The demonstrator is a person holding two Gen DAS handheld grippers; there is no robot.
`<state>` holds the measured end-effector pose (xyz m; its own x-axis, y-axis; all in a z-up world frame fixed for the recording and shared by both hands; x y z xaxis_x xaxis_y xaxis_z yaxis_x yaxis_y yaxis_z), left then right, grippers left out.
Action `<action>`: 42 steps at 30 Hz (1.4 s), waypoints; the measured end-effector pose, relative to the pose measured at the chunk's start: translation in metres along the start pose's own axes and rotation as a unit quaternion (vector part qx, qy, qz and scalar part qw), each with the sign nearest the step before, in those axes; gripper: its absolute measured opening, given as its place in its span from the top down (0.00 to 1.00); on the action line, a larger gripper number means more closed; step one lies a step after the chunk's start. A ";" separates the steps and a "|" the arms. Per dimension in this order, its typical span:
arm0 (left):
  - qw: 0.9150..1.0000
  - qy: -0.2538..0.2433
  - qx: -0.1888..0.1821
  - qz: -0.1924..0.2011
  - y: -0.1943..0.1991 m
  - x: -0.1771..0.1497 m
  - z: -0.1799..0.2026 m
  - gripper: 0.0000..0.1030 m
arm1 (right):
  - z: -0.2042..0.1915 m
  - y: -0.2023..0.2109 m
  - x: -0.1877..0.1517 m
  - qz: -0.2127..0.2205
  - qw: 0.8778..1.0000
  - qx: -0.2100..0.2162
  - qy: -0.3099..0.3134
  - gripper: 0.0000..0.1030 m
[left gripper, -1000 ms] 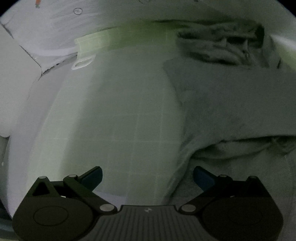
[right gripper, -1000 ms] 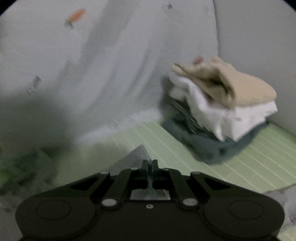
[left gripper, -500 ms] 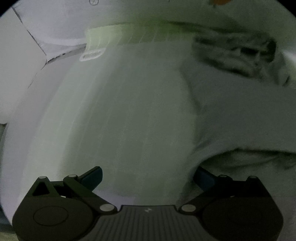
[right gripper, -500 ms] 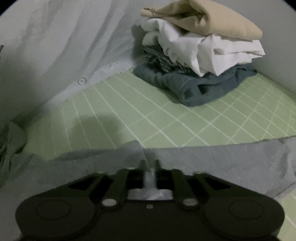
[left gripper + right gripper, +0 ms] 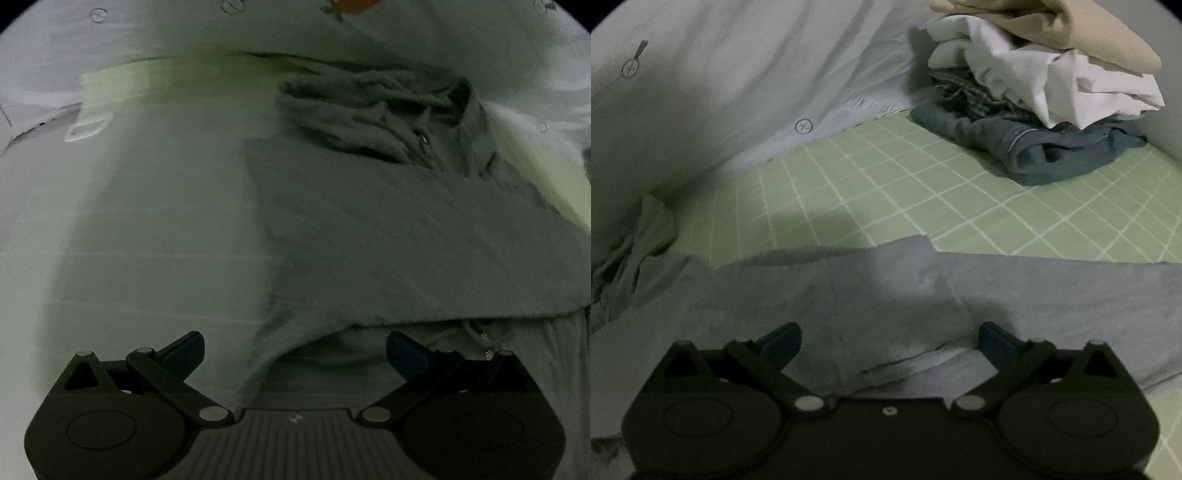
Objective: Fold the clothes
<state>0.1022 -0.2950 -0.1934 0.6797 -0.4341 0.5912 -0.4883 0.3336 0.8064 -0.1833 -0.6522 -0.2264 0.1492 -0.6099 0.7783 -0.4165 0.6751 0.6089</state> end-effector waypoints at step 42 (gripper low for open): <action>0.999 0.001 0.022 -0.032 -0.011 -0.021 0.000 0.00 | -0.203 0.068 -0.009 -0.059 0.951 0.291 0.082 0.44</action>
<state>0.0929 -0.2896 -0.2145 0.7112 -0.4519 0.5386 -0.4676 0.2681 0.8423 -0.0314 -0.5161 -0.1610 0.3443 -0.5618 0.7522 -0.8069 0.2326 0.5430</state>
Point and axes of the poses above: each gripper's, at about its wrist camera, not at the fingertips, and y roughly against the way its jaws point, z to its right, x to its top, the point moved 8 cm from there along -y, roughly the way its jaws point, and after that the axes turned 11 degrees about z, right-handed, at the moved point
